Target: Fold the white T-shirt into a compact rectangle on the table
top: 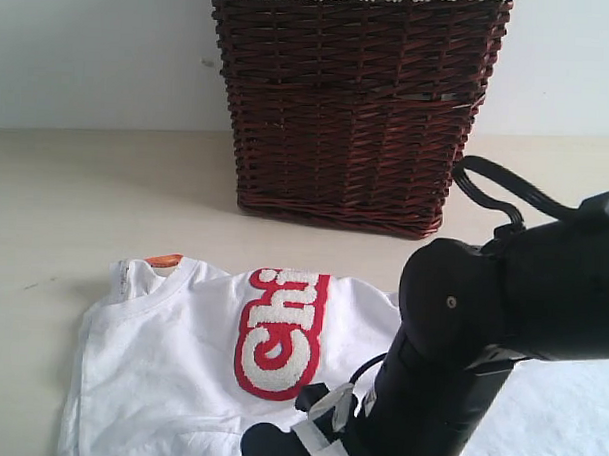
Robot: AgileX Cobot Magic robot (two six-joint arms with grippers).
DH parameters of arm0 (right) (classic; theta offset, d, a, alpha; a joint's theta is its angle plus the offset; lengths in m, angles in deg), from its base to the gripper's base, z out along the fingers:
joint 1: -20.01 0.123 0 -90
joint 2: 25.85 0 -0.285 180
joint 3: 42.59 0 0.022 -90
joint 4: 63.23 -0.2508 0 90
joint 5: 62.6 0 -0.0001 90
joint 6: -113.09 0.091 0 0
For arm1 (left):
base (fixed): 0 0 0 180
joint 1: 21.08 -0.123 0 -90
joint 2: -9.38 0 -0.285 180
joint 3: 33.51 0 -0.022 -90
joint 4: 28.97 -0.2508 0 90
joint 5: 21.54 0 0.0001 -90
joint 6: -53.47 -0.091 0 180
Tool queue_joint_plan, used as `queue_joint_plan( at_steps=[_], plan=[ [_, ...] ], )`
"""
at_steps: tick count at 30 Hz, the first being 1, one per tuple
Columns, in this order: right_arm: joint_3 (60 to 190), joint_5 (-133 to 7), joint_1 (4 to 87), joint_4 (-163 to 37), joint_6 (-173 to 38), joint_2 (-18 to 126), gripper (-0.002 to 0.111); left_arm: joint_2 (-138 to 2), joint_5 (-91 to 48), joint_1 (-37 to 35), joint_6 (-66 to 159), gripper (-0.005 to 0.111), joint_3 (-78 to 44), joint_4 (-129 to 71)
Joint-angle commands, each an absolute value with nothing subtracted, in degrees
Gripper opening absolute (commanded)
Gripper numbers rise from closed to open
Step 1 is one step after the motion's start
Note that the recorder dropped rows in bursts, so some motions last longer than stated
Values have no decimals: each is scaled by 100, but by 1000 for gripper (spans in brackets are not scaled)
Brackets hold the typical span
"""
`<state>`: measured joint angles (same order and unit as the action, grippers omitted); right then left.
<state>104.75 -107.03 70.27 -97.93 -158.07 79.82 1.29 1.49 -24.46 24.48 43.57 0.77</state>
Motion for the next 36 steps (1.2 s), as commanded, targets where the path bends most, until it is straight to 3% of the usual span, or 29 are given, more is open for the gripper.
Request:
queue_joint_plan(
  at_steps=[1, 9, 21, 36],
  plan=[
    [10457, -10497, 6998, -9914, -15764, 8228, 61, 159, 105, -2460, 2477, 0, 4371, 56],
    [10457, -10380, 6998, -9781, -15674, 8607, 57, 159, 105, -2460, 2477, 0, 4371, 56],
    [10457, -10061, 6998, -9781, -15010, 8642, 0, 159, 105, -2460, 2477, 0, 4371, 56],
    [10868, -10762, 6998, -10044, -15020, 8171, 0, 159, 105, -2460, 2477, 0, 4371, 56]
  ],
)
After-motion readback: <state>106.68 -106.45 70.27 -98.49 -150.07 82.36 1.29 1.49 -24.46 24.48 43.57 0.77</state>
